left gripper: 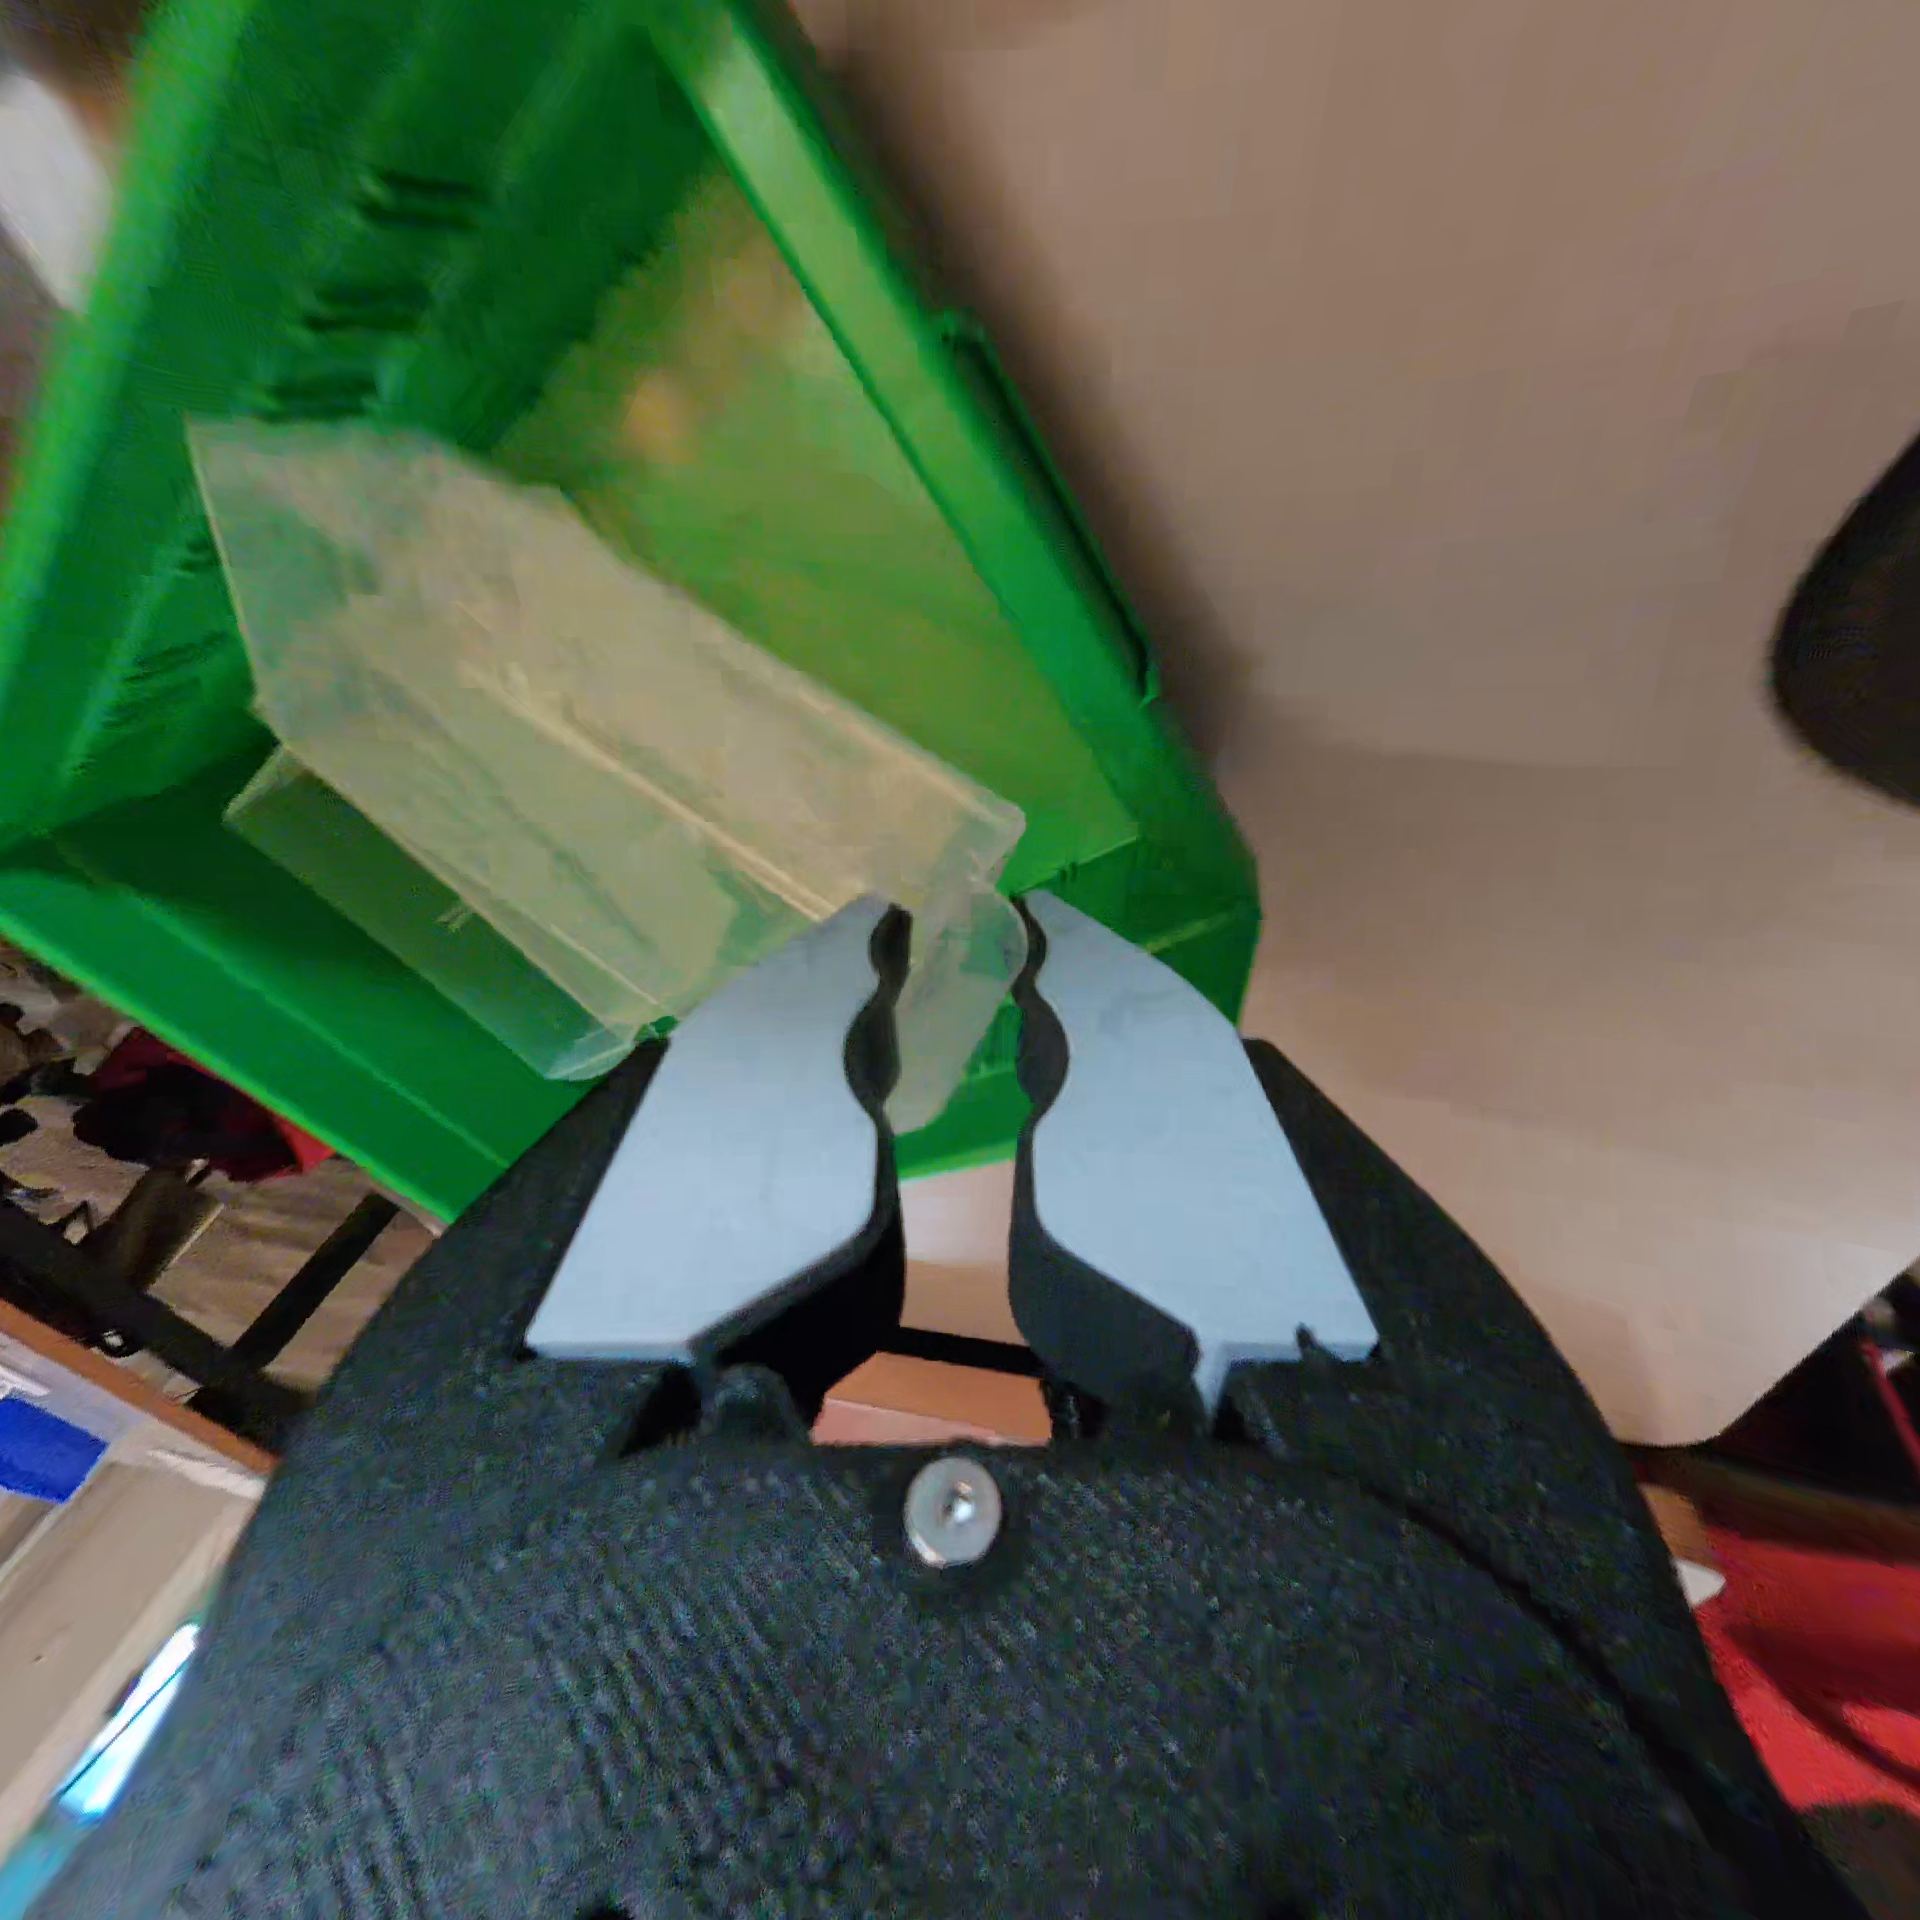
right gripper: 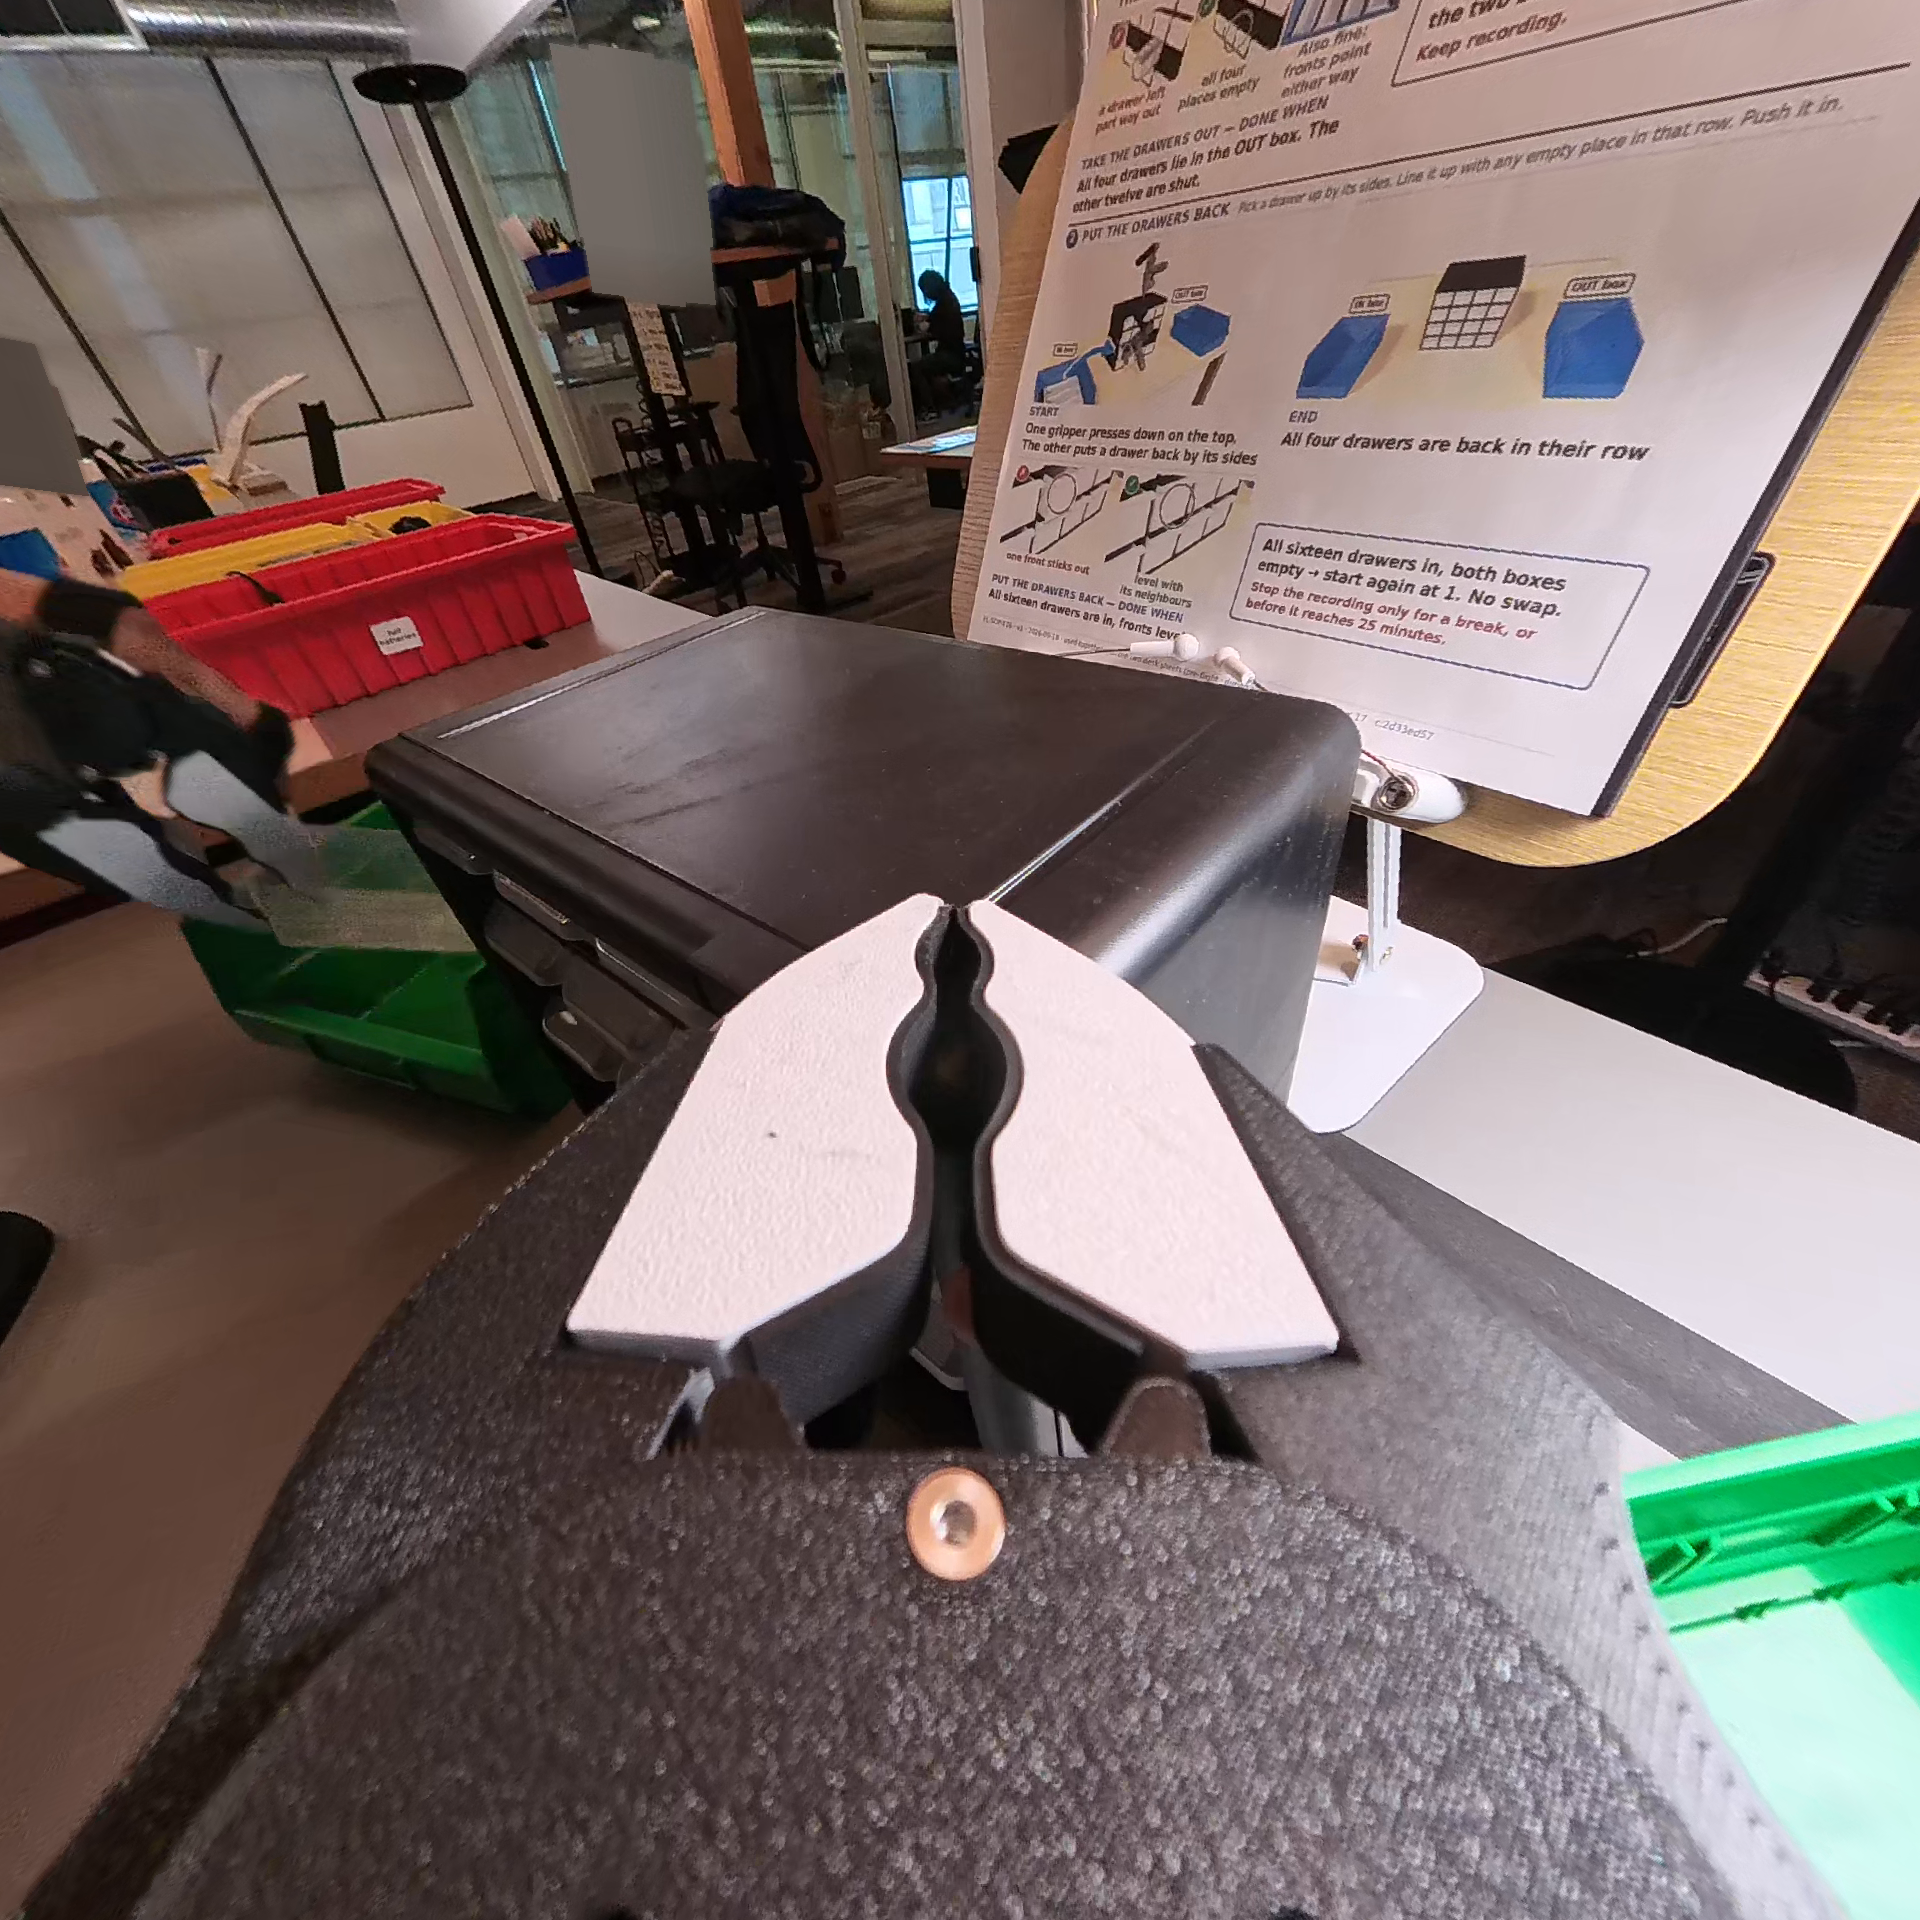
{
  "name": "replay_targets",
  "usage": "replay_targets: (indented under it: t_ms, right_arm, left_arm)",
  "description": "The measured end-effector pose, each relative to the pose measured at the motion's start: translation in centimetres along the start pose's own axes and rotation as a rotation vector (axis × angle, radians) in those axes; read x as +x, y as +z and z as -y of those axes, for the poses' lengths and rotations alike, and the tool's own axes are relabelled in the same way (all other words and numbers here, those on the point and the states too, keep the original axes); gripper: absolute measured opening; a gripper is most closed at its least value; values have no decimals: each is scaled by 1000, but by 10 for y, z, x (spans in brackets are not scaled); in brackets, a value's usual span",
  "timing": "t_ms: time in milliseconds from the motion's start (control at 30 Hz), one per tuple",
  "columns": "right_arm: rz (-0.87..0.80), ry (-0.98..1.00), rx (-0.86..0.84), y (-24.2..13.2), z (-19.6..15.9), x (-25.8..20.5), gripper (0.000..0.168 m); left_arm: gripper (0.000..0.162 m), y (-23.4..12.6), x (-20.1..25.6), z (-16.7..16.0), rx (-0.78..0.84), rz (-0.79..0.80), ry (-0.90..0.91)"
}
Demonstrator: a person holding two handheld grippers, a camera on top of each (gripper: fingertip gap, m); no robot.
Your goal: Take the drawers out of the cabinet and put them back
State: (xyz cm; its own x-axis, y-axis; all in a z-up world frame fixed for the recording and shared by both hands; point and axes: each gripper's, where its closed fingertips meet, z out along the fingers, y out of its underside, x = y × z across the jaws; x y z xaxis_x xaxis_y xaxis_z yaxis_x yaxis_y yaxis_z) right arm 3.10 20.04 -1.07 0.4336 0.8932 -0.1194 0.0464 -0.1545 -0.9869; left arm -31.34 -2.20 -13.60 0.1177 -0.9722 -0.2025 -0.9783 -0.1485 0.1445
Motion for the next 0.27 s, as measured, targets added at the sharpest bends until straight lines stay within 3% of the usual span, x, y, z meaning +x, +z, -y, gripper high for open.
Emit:
replay_targets:
  t_ms: [167,267]
  right_arm:
    - [-3,-7,-4,0,0,0,0]
    - [-4,-8,-4,0,0,0,0]
  left_arm:
    - [15,-65,13,38,189,0,-126]
    - [15,-90,29,77,311,-67,-188]
